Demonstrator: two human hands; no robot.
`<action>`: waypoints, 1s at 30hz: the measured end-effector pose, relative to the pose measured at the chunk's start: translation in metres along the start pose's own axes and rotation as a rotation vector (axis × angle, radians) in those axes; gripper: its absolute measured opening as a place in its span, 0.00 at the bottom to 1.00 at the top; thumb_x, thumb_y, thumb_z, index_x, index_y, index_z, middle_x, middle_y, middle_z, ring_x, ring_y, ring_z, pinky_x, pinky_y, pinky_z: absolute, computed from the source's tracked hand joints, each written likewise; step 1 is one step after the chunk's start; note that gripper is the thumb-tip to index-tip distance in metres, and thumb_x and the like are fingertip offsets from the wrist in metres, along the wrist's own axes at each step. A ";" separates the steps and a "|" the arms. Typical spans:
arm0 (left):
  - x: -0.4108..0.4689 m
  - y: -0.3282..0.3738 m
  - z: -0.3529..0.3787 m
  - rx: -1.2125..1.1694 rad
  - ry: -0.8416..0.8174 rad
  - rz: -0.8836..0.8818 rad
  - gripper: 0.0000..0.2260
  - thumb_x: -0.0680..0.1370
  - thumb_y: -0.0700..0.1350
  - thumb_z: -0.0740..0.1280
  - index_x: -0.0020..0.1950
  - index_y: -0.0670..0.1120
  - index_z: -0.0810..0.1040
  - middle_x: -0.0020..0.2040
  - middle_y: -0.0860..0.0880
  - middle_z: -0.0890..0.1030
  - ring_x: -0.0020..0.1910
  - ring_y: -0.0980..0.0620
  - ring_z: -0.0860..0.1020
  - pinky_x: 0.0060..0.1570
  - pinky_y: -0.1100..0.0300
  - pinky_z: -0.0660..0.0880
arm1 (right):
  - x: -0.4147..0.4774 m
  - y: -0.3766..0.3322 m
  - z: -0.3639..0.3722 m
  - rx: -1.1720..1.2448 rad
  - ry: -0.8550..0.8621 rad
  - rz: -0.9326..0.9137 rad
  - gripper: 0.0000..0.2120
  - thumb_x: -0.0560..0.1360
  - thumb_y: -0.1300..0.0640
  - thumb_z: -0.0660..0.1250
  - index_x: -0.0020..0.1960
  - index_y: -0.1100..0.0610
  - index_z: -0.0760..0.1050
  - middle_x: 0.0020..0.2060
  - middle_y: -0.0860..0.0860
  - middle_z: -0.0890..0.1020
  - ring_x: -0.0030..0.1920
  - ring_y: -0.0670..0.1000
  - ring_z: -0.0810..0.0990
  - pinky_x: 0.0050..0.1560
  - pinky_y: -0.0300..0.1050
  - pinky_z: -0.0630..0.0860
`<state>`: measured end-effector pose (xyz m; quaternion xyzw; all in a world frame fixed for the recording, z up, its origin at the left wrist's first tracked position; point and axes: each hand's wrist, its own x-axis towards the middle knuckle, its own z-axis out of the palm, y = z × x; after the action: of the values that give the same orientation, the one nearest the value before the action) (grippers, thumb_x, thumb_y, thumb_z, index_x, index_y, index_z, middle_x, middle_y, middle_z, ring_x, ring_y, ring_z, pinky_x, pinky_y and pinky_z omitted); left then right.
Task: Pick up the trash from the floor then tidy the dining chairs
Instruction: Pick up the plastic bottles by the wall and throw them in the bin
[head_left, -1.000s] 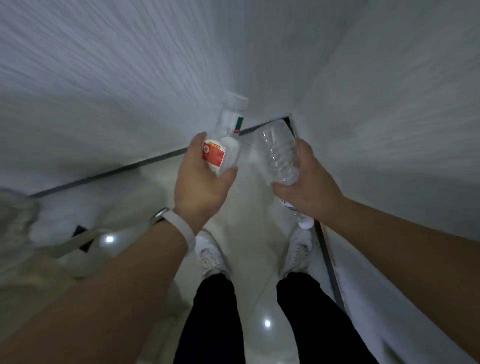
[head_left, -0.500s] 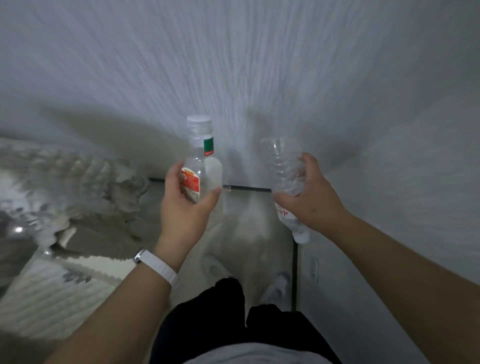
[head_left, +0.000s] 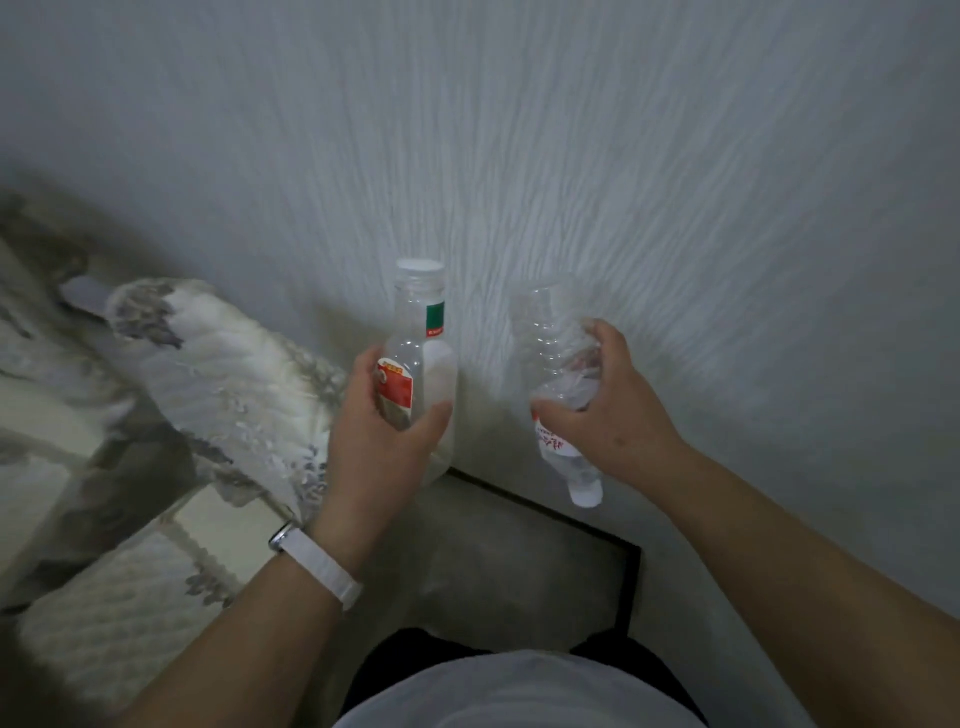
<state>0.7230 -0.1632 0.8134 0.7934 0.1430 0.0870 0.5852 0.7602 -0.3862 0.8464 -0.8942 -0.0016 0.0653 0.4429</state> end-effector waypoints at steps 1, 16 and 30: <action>0.004 0.003 -0.008 -0.001 0.023 0.000 0.32 0.71 0.47 0.77 0.71 0.55 0.67 0.53 0.60 0.80 0.46 0.65 0.78 0.47 0.73 0.71 | 0.004 -0.009 0.005 0.011 -0.020 -0.010 0.40 0.67 0.48 0.77 0.71 0.38 0.56 0.53 0.36 0.73 0.48 0.35 0.76 0.44 0.32 0.71; -0.021 0.009 -0.104 -0.033 0.613 -0.252 0.28 0.72 0.43 0.76 0.69 0.57 0.70 0.52 0.62 0.80 0.49 0.70 0.78 0.43 0.76 0.72 | 0.087 -0.117 0.109 0.057 -0.587 -0.356 0.45 0.62 0.41 0.77 0.72 0.42 0.58 0.55 0.43 0.77 0.48 0.44 0.81 0.48 0.41 0.77; -0.196 0.020 -0.105 -0.079 1.400 -0.458 0.31 0.71 0.41 0.77 0.71 0.55 0.69 0.55 0.61 0.80 0.52 0.65 0.80 0.51 0.64 0.78 | -0.012 -0.185 0.206 -0.044 -1.223 -0.769 0.42 0.64 0.41 0.75 0.72 0.41 0.57 0.55 0.41 0.76 0.52 0.42 0.78 0.58 0.52 0.77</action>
<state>0.5087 -0.1380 0.8693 0.4809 0.6418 0.4539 0.3884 0.7344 -0.1120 0.8709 -0.6424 -0.5651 0.3936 0.3363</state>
